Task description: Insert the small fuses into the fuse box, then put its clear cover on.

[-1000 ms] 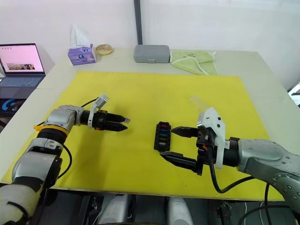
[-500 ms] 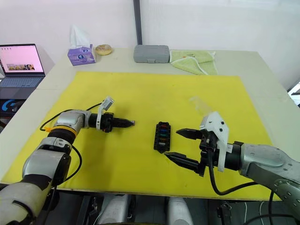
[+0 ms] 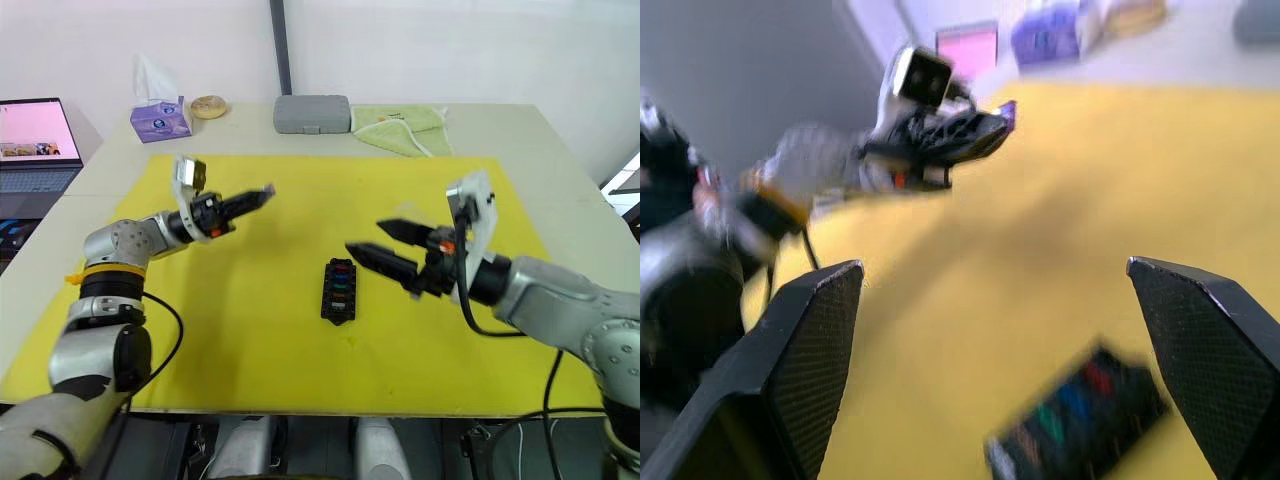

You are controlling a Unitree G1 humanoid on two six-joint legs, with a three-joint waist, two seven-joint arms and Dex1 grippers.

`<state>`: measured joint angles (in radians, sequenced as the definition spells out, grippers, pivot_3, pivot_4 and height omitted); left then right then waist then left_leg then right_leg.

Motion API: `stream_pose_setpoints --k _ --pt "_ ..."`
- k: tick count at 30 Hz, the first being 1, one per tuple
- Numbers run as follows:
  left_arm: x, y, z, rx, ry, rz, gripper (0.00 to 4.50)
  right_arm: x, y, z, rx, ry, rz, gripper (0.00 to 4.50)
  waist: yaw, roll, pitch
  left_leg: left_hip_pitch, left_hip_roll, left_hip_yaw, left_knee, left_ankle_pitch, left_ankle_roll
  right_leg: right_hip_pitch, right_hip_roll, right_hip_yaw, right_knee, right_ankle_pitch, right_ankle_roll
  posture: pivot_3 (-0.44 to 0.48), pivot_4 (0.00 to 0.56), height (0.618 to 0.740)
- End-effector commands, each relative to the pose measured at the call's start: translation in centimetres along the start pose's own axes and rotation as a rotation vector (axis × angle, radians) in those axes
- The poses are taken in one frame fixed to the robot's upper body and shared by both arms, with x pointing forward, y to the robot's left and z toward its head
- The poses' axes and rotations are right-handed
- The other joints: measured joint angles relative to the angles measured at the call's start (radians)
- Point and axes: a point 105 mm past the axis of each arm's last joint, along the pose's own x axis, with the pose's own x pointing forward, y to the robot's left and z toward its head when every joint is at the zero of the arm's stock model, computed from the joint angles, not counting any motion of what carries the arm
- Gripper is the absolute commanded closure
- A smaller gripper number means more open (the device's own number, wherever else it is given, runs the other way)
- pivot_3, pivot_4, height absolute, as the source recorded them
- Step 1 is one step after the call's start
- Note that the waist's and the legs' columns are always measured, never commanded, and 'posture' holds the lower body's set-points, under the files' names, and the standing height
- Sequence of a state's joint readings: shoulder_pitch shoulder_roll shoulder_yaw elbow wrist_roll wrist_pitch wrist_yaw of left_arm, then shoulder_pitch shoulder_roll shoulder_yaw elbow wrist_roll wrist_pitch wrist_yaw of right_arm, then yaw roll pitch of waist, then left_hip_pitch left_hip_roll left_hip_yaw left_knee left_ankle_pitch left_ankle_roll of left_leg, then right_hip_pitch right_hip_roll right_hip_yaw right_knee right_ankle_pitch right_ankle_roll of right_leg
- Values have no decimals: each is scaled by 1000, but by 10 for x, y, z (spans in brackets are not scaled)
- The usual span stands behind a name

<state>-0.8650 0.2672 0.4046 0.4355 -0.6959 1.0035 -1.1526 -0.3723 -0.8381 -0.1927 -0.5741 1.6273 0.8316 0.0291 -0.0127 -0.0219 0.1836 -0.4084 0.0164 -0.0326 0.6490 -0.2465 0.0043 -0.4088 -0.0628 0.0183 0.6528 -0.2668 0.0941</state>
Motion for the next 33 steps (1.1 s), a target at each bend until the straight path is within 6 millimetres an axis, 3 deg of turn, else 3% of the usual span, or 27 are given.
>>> stream_pose_setpoints --k 1,6,12,16,33 --pt "20 -40 21 70 -182 -92 4462 26 9 21 100 -151 -1 0 -1 0 0 0 0 0 0 0 0 0 0 0 0 0 0 0 150 740" --pt "38 -62 25 27 -363 -158 4462 62 15 48 204 -320 -1 0 0 0 0 0 -1 1 0 1 -2 -1 1 1 1 0 0 0 150 740" --pt "43 -64 19 -26 -379 -174 4462 73 13 60 227 -395 -14 0 1 0 0 0 -4 5 0 1 -2 -1 1 1 0 0 0 0 150 740" --pt "43 -63 15 -44 -368 -174 4500 74 15 63 214 -414 -11 1367 -1 0 0 0 -4 5 0 1 -1 -1 2 1 0 0 0 0 150 740" --pt "50 -67 3 -52 -324 -187 4500 80 23 56 192 -390 12 1367 -2 0 0 0 -4 4 -1 1 -1 -1 2 1 0 0 0 0 150 740"
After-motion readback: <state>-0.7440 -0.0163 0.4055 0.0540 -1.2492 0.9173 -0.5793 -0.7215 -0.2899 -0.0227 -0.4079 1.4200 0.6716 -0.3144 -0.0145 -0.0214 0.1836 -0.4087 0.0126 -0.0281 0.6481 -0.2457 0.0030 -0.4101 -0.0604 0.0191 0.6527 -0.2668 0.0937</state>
